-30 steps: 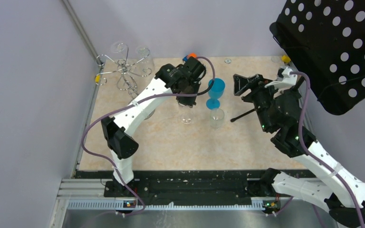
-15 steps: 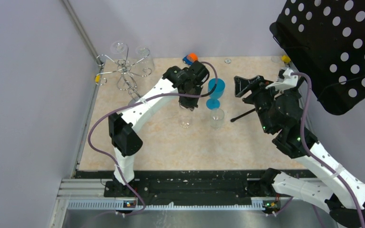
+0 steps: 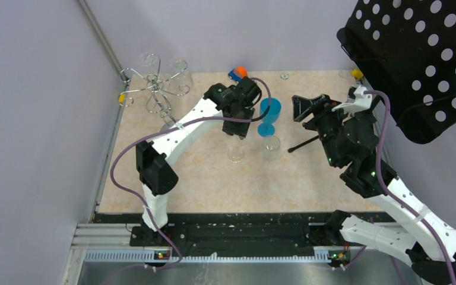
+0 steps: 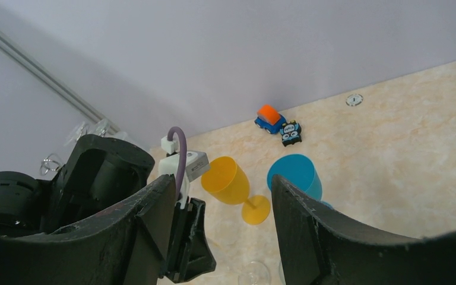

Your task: Take the wine glass off the wine glass rack

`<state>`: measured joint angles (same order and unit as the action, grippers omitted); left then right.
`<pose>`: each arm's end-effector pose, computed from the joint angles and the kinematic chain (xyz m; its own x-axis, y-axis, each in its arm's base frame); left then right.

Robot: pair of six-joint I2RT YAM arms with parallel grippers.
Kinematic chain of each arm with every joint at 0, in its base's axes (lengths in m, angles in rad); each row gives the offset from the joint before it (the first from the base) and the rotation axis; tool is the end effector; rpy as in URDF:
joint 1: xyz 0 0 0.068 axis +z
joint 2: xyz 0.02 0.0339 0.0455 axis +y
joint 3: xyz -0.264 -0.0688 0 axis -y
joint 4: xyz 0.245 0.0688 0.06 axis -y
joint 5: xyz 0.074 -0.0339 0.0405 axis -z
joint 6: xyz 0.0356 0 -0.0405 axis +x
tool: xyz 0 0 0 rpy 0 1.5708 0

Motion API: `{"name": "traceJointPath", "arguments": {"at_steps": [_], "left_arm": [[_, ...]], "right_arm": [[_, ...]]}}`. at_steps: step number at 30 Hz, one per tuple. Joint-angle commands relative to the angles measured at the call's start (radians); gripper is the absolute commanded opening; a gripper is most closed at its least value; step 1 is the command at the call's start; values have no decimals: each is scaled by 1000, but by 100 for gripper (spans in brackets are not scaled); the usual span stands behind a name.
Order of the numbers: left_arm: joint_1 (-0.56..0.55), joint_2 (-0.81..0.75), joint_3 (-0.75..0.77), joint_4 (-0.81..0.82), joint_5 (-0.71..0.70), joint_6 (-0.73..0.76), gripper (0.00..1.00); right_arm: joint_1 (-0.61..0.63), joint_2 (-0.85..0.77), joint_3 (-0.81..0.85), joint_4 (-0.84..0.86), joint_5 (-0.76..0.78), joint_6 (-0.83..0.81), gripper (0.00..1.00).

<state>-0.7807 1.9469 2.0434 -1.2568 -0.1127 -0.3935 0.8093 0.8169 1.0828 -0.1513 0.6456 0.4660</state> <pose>0.2861 -0.2777 0.3421 -0.8575 0.3132 -0.4081 0.3667 0.9286 -0.0578 0.1271 0.1022 0.4399 -0.0040 0.5160 -0.8566 -0.1835 0.8417 0.5078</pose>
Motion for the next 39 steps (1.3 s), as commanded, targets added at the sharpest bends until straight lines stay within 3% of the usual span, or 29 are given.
{"name": "traceJointPath", "arguments": {"at_steps": [1,7,9,13,15,21,26,31,39], "left_arm": [[3,-67,27,18,-36,-6,44],[37,-184,81,22,-17,15,62],[64,-221,110,34,30,25,66],[131,-302,139,102,105,31,87],[172,-345,134,157,153,25,89],[352,-475,67,354,180,-62,88],[529,-543,-15,517,163,-168,70],[689,-489,33,497,184,-228,57],[934,-393,61,451,243,-280,59]], "right_arm": [[4,-13,21,12,-7,7,61],[4,-12,23,17,-19,8,62],[5,-12,22,19,-22,11,62],[4,-9,21,21,-29,16,62],[4,-6,20,21,-34,18,62],[5,-6,19,22,-37,26,61],[4,-9,11,22,-37,35,61],[5,-11,7,23,-37,41,61],[5,-7,0,27,-30,38,60]]}}
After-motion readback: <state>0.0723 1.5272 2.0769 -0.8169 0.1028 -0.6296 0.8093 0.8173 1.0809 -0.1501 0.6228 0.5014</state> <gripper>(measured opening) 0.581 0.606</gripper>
